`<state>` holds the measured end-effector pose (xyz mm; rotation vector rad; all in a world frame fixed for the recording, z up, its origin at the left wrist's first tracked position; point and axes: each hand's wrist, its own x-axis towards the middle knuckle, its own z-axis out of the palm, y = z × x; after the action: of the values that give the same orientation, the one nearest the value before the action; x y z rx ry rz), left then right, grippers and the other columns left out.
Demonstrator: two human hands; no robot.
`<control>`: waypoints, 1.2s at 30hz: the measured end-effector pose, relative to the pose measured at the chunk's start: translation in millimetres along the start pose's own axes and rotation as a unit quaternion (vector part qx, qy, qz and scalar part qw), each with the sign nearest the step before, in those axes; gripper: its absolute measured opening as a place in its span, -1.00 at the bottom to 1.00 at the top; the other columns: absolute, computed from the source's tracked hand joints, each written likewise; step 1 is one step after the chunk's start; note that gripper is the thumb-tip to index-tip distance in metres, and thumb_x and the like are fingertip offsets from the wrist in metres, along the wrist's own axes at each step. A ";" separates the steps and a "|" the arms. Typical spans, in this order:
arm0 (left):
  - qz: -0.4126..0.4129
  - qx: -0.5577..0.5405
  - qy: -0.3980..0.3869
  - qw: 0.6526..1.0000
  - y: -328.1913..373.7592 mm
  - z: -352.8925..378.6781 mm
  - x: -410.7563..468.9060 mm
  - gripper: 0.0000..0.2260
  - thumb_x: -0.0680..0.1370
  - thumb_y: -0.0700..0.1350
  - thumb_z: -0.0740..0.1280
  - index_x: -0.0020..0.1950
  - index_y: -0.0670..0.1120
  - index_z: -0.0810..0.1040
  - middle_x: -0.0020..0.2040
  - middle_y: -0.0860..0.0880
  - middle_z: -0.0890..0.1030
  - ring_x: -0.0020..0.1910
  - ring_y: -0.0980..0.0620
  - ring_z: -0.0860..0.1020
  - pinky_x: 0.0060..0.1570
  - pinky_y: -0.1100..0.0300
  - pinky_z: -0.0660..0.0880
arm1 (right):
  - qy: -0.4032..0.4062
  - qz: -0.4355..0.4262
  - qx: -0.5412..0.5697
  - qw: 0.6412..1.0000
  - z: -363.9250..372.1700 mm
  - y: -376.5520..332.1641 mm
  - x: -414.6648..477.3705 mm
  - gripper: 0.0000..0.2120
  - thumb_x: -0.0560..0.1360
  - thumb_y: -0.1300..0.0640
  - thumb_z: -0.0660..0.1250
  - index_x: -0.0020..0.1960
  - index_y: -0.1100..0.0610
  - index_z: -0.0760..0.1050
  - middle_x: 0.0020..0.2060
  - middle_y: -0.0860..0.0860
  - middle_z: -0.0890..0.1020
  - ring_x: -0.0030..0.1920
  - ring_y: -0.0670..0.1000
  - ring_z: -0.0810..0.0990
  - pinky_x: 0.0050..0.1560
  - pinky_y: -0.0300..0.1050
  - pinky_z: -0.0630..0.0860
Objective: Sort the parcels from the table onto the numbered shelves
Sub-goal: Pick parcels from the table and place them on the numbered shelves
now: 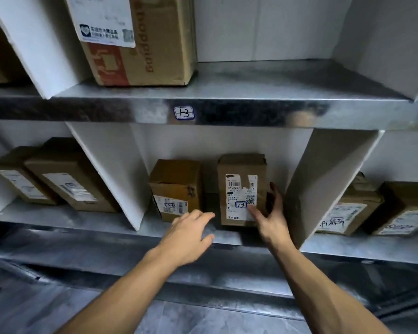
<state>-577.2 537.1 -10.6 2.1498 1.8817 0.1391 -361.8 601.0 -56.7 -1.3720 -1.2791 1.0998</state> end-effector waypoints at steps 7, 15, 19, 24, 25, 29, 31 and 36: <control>-0.004 -0.010 -0.004 1.000 -5.5 6.0 7.3 -0.50 0.60 0.12 0.20 0.53 0.14 0.18 0.46 0.07 0.33 0.43 0.02 0.29 0.42 0.03 0.25 | -0.044 0.008 -0.029 0.999 -6.7 12.5 2.7 -0.22 0.46 0.19 0.52 0.50 -0.11 0.16 0.25 -0.08 0.53 0.28 -0.06 0.50 0.32 -0.11 0.40; -0.012 -0.003 -0.010 1.000 -14.7 10.5 9.7 -0.52 0.60 0.12 0.20 0.52 0.13 0.21 0.44 0.06 0.34 0.42 0.01 0.30 0.41 0.03 0.26 | -0.039 0.059 -0.061 0.996 -1.9 25.1 4.9 -0.25 0.48 0.12 0.50 0.53 -0.03 0.17 0.32 0.02 0.55 0.33 0.07 0.51 0.39 0.04 0.41; -0.020 -0.012 -0.005 1.000 -20.8 11.6 8.1 -0.50 0.60 0.14 0.19 0.52 0.14 0.18 0.45 0.06 0.33 0.43 0.01 0.29 0.41 0.03 0.26 | -0.045 0.067 -0.055 0.995 1.9 26.5 10.5 -0.26 0.48 0.12 0.50 0.52 -0.04 0.18 0.31 -0.01 0.54 0.33 0.06 0.51 0.41 0.11 0.40; -0.032 -0.026 0.014 0.999 -18.9 5.5 5.9 -0.50 0.60 0.13 0.20 0.53 0.15 0.17 0.48 0.07 0.31 0.45 0.03 0.27 0.44 0.04 0.24 | -0.060 0.086 -0.054 0.993 0.7 25.4 15.5 -0.25 0.47 0.12 0.49 0.53 -0.07 0.18 0.20 -0.15 0.52 0.31 0.01 0.51 0.38 0.07 0.42; -0.032 -0.026 0.016 0.999 -18.5 4.5 4.8 -0.50 0.60 0.13 0.20 0.52 0.16 0.17 0.48 0.08 0.30 0.45 0.03 0.26 0.44 0.04 0.24 | -0.061 0.089 -0.058 0.992 0.6 25.3 16.2 -0.24 0.47 0.10 0.49 0.54 -0.07 0.17 0.21 -0.13 0.52 0.32 0.03 0.51 0.36 0.06 0.42; -0.021 -0.022 0.009 0.999 -18.3 1.7 -0.4 -0.50 0.61 0.12 0.20 0.53 0.15 0.16 0.48 0.08 0.29 0.46 0.04 0.25 0.45 0.04 0.22 | -0.060 0.100 -0.083 0.990 0.5 15.1 13.7 -0.26 0.50 0.08 0.46 0.55 -0.04 0.16 0.32 -0.03 0.53 0.34 0.10 0.51 0.27 -0.03 0.40; -0.013 -0.026 0.008 1.000 -18.7 0.4 -3.1 -0.50 0.61 0.11 0.20 0.53 0.14 0.17 0.47 0.08 0.30 0.45 0.04 0.26 0.44 0.03 0.23 | -0.053 0.092 -0.111 0.988 -0.9 8.8 6.8 -0.31 0.52 0.05 0.45 0.54 -0.01 0.18 0.31 -0.06 0.52 0.34 0.08 0.50 0.28 -0.05 0.38; 0.020 -0.027 0.007 0.999 -20.4 1.2 -9.7 -0.50 0.60 0.11 0.21 0.53 0.15 0.18 0.46 0.10 0.31 0.43 0.04 0.28 0.43 0.02 0.25 | 0.002 0.071 -0.201 0.977 -9.1 7.1 -26.6 -0.37 0.56 -0.03 0.38 0.55 0.05 0.23 0.40 0.10 0.49 0.40 0.15 0.45 0.42 0.04 0.34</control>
<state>-597.8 529.7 -16.2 2.1553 1.8227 0.2125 -353.1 573.8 -61.7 -1.7876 -1.4723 0.9632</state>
